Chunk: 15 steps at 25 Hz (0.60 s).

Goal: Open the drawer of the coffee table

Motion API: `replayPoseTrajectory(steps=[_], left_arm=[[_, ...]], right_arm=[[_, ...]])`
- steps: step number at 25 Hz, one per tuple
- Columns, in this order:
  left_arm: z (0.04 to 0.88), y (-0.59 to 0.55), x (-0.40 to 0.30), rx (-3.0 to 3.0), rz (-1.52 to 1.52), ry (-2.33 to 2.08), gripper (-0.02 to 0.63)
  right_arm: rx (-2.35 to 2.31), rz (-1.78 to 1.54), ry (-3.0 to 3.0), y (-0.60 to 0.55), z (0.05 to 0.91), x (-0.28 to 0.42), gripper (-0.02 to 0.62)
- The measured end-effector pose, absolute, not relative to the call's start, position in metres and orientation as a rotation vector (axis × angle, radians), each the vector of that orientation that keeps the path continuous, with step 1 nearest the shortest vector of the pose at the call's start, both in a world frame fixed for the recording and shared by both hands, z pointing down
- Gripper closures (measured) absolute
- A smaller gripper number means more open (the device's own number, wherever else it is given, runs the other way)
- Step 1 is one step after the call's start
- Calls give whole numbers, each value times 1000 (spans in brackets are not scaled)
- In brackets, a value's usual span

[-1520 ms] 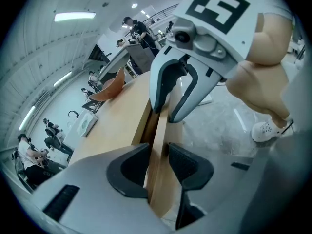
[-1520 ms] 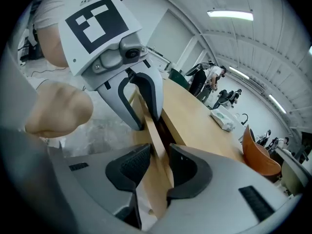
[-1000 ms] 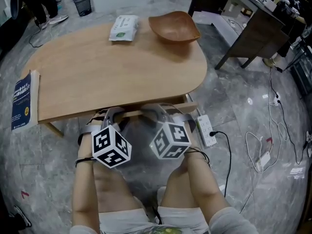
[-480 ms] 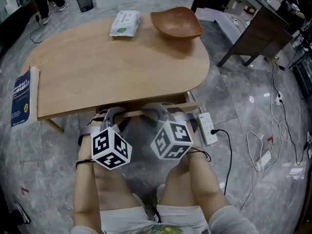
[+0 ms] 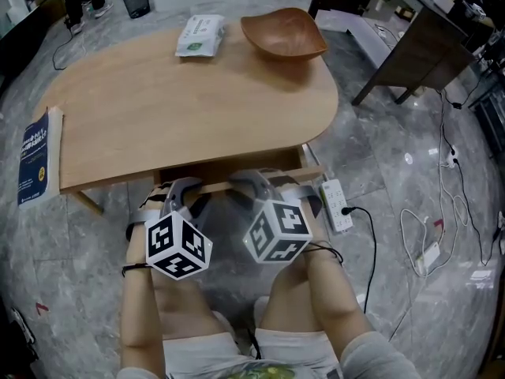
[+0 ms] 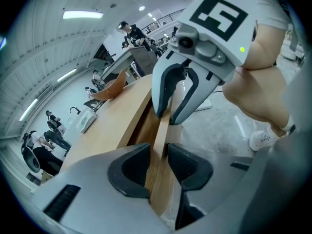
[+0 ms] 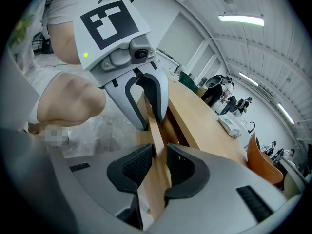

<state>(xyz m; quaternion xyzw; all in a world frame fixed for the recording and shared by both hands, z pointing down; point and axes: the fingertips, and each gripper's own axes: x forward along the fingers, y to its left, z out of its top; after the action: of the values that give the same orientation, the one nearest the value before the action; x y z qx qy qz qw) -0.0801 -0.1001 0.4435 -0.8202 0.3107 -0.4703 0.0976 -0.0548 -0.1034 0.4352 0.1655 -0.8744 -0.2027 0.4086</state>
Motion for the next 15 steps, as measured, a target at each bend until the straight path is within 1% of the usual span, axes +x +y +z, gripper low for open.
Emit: replayPoseTrajectory(steps=[15], left_arm=[[443,-96,-78,-2455,-1363,937,486]], right_arm=[[415,-443,-2234,-100,435,-52,494]])
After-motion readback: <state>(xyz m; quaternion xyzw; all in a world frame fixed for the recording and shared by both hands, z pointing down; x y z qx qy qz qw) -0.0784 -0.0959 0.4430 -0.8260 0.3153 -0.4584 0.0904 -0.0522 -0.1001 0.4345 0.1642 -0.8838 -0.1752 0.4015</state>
